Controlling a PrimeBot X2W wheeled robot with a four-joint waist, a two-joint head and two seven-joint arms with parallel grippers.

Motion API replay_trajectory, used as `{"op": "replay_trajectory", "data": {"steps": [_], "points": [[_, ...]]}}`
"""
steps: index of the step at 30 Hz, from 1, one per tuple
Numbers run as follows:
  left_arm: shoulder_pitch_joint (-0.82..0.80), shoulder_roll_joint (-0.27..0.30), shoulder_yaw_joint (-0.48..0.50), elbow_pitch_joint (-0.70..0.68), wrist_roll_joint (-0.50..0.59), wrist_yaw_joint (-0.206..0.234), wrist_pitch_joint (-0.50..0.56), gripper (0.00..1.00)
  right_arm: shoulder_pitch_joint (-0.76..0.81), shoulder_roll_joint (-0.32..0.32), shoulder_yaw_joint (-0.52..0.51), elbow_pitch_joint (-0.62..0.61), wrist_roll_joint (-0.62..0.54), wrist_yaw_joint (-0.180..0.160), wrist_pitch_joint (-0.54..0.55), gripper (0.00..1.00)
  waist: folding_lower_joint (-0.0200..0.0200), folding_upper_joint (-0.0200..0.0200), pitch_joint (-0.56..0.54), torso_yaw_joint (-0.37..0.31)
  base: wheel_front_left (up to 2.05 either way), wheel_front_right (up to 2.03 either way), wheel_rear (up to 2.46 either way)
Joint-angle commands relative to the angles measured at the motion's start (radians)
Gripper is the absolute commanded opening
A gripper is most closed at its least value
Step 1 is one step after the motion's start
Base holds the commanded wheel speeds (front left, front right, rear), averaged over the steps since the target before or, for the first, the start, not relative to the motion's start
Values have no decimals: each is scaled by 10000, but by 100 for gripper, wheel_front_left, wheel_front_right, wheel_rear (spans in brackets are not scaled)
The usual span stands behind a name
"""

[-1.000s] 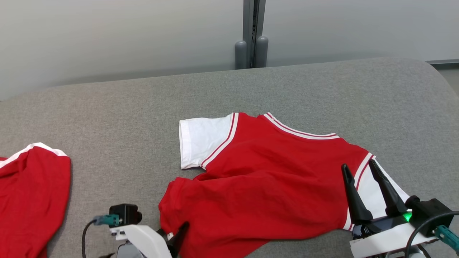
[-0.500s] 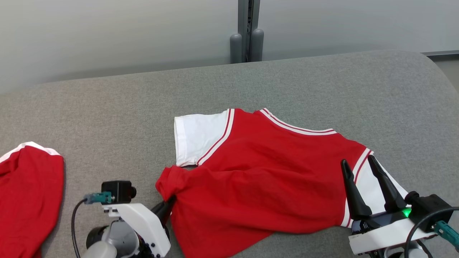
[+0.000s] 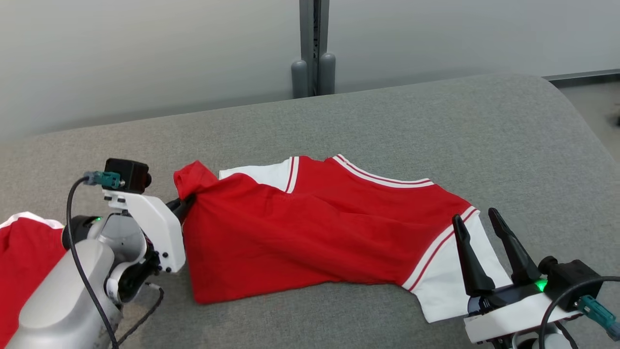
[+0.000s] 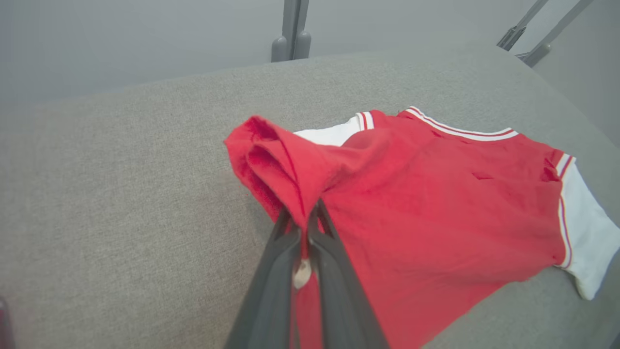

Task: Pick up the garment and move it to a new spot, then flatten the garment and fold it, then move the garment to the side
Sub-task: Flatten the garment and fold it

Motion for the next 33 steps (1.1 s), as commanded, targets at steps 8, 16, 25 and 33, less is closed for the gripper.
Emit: {"op": "replay_trajectory", "data": {"steps": [8,16,25,33], "points": [[-1665,-137,-219,2554,362,-705,-469,0,-212,-6,162,90,116,24,-51,100,0,-1,47,-508,0,0,0],[-2580,-634,-538,4701,303,-980,-1144,98,-242,7,193,201,103,24,-51,100,0,-1,102,-538,0,0,0],[-2789,-233,-952,4104,-391,-1035,-1698,100,-62,40,-55,86,25,24,-51,100,0,-1,229,93,0,0,0],[-1779,939,-1048,2002,-743,-1039,-3340,100,-14,72,-304,35,-39,24,-51,100,0,-1,256,560,0,0,0]]}}
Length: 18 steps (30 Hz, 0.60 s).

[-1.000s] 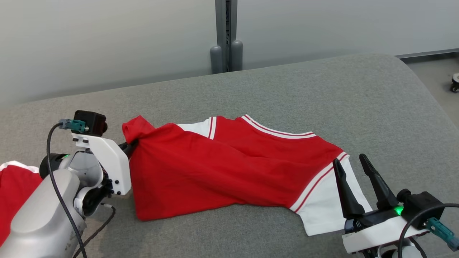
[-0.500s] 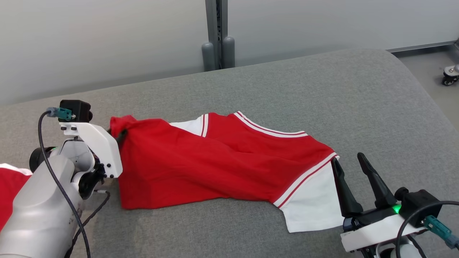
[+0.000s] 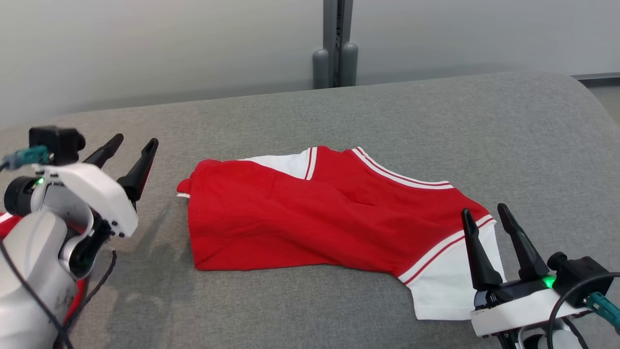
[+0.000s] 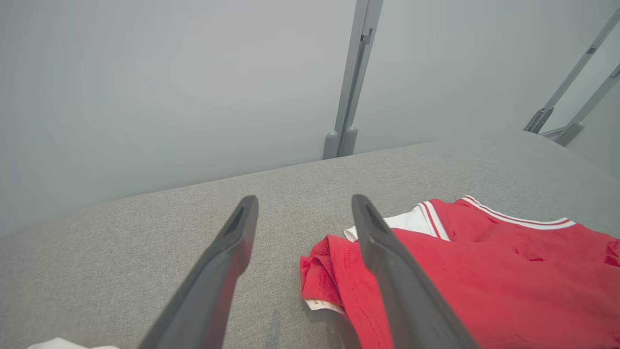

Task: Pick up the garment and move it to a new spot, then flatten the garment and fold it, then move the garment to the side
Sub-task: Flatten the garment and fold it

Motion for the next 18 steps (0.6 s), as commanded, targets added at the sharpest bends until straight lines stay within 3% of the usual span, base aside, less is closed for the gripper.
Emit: {"op": "replay_trajectory", "data": {"steps": [1,4,9,13,18], "points": [[441,154,135,-433,-58,-10,-489,100,103,-48,-81,-34,-78,24,-51,100,0,0,-14,135,0,0,0],[1220,256,278,-1270,-53,132,-1324,100,193,-88,-171,-99,-82,24,-51,100,0,0,-35,245,0,0,0],[2502,188,685,-2736,248,1258,-2609,100,326,-152,-339,-283,-144,24,-51,100,0,0,0,350,0,0,0],[3407,157,929,-3827,955,2129,-2926,100,409,-215,-419,-403,-188,24,-51,100,0,0,-5,373,0,0,0],[4272,-242,1432,-4777,1481,2745,-2982,100,548,-235,-509,-503,-258,24,-51,100,0,0,-100,390,0,0,0]]}}
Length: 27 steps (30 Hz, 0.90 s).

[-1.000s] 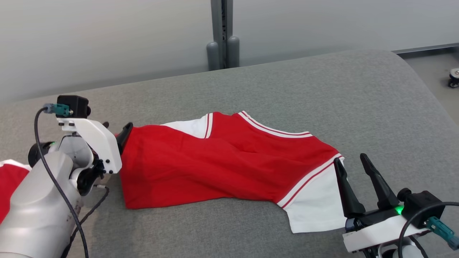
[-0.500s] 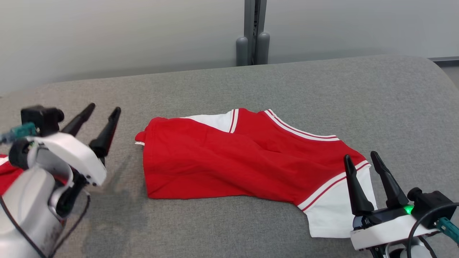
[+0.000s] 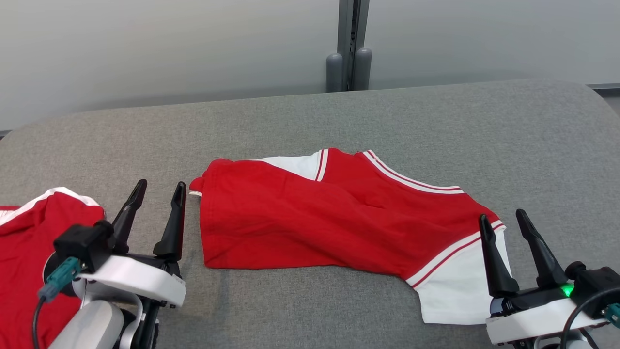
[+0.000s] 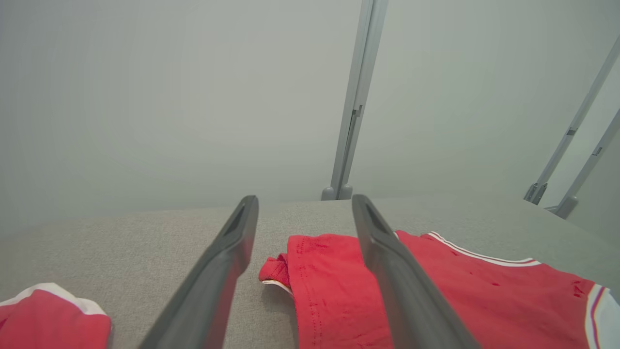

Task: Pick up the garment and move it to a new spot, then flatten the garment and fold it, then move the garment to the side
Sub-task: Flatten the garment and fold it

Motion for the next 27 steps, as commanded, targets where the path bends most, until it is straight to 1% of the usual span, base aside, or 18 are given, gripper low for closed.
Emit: {"op": "replay_trajectory", "data": {"steps": [1,2,4,6,9,10,14,17,19,21,27], "points": [[207,-95,286,-227,198,112,-64,100,94,-54,-62,-67,-70,24,-51,100,-1,0,-21,-10,0,0,0],[460,-280,528,-454,380,203,-64,100,103,-48,-110,-91,-70,24,-51,100,-1,0,-40,-19,0,0,0],[975,-834,1238,-888,560,298,-59,100,119,-6,-170,-152,-87,24,-51,100,-1,0,-31,-42,0,0,0],[1422,-1278,1743,-1184,921,157,-59,100,179,88,-273,-214,-91,24,-51,100,-1,0,-28,-61,0,0,0],[1971,-1802,2387,-1429,1744,18,-62,100,362,200,-368,-317,-135,24,-51,100,-1,0,-51,-64,0,0,0],[2210,-2096,2756,-1612,2321,-118,-63,100,451,231,-457,-419,-221,24,-51,100,-1,0,-59,-66,0,0,0],[2741,-2679,3368,-1848,3231,-522,-58,100,626,294,-751,-641,-416,24,-51,100,-1,0,-106,-86,0,0,0],[3028,-3048,3726,-1670,3649,-875,-56,100,725,333,-817,-736,-508,24,-51,100,-1,0,-139,-141,0,0,0],[3133,-3241,3873,-1534,3893,-1134,-58,100,748,205,-713,-679,-857,24,-51,100,-1,0,-151,-185,0,0,0],[3183,-3408,3957,-1419,4085,-1374,-57,100,727,234,-672,-679,-928,24,-51,100,-1,0,-127,-209,0,0,0],[2987,-3754,4369,-1276,4477,-1809,-57,100,624,272,-667,-736,-1031,24,-51,100,-1,0,-143,-196,0,0,0]]}}
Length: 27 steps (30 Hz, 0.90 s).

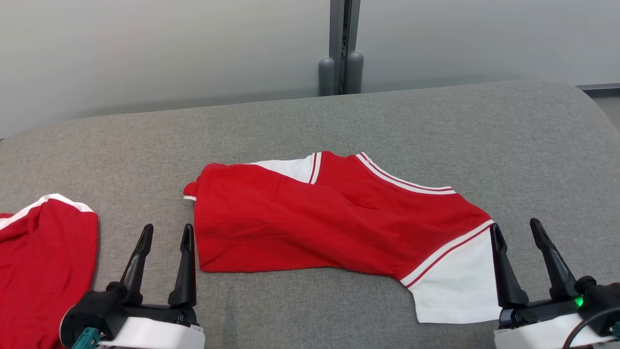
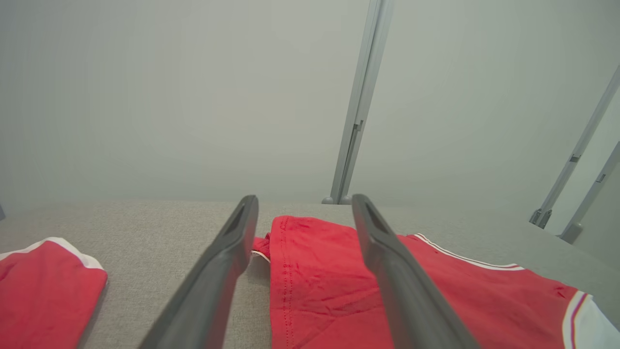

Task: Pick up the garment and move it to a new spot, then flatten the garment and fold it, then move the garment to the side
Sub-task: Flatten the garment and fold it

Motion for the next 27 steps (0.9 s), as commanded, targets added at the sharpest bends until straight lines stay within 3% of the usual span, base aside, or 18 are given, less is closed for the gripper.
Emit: {"op": "replay_trajectory", "data": {"steps": [1,15,20,27], "points": [[-150,-14,144,45,57,-79,-33,100,-73,-35,-35,-63,-28,24,-51,100,0,0,-12,9,0,0,0],[-179,-262,474,371,300,-465,-33,100,-28,-125,61,48,-47,24,-51,100,0,0,-21,-11,0,0,0],[-184,-286,544,541,302,-542,-33,100,119,-177,-19,807,64,24,-40,100,0,0,-12,-33,0,0,0],[-343,-237,288,1843,-154,-625,357,100,-88,-391,-106,1718,1013,24,1340,100,0,0,109,-70,0,0,0]]}}
